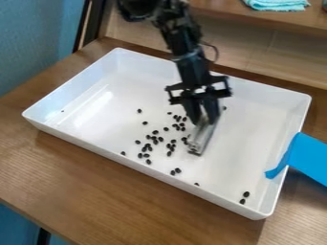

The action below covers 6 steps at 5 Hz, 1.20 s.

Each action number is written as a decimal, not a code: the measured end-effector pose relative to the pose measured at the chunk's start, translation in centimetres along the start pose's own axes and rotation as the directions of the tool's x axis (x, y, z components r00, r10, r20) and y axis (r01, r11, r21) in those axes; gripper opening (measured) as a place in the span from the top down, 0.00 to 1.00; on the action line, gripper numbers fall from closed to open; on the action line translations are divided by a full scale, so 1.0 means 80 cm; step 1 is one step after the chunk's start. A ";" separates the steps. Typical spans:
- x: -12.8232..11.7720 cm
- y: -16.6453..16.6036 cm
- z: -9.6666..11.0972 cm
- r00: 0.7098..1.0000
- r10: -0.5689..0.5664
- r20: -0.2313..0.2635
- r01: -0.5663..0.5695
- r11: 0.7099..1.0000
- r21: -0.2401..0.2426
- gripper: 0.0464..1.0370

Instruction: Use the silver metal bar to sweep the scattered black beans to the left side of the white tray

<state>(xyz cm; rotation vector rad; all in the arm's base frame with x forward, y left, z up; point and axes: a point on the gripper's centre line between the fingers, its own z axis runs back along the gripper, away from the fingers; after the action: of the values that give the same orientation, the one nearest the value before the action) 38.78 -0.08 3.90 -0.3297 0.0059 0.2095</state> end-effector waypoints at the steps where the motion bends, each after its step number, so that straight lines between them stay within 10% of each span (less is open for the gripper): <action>1: -0.004 0.033 0.010 1.000 0.012 -0.009 -0.012 1.000 -0.007 0.71; 6: 0.008 0.183 0.066 1.000 0.010 -0.020 -0.008 0.997 0.072 0.71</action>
<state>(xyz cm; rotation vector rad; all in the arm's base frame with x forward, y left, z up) 36.29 15.28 4.19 -0.2600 0.0350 0.2143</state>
